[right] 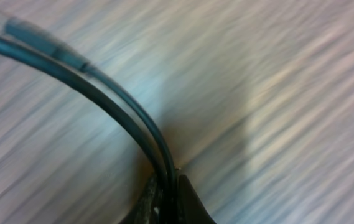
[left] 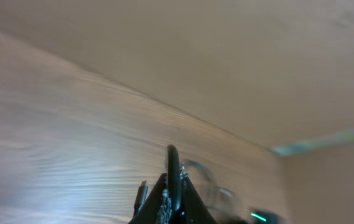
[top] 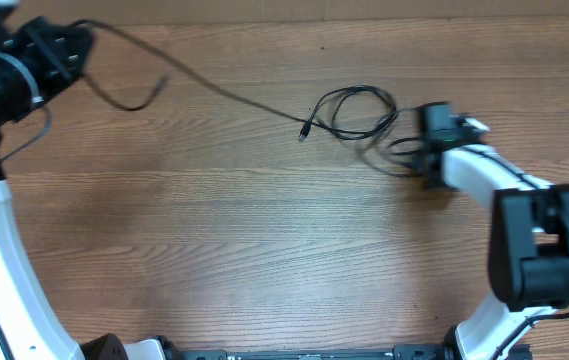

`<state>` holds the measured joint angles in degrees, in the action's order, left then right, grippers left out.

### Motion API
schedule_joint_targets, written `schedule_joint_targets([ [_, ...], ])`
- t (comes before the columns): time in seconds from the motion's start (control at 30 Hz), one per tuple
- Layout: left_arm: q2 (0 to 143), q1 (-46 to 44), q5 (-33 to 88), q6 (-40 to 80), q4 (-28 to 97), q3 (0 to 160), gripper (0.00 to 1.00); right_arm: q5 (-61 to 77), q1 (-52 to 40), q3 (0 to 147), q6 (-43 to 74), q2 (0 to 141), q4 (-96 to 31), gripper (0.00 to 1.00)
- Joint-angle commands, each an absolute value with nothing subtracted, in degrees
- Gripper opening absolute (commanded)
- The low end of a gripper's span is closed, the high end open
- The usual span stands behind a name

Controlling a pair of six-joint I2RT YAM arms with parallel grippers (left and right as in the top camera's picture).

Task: Untangle cables
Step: 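Pull the grippers far apart to stretch the cable across the table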

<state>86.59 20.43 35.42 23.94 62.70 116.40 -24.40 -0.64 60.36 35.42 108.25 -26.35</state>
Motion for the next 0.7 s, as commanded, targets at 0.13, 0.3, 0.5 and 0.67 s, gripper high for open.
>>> schedule_joint_targets([
  [0.13, 91.7, 22.9, 11.9, 16.5, 63.6, 117.1, 0.05, -16.1, 15.9, 59.7, 24.7, 107.9, -25.7, 0.04],
  [0.3, 96.4, 23.1, -0.4, 16.5, 62.0, 117.1, 0.04, -15.2, 23.3, 59.7, 22.6, 107.9, -26.9, 0.04],
  [0.5, 98.1, 28.4, -8.4, 16.5, 57.7, 117.2, 0.04, -11.7, 31.0, 59.7, 22.7, 107.9, -28.1, 0.04],
  [0.67, 98.1, 36.2, -8.6, 16.5, 56.9, 117.6, 0.04, -11.7, 34.5, 59.7, 22.7, 107.9, -28.7, 0.04],
])
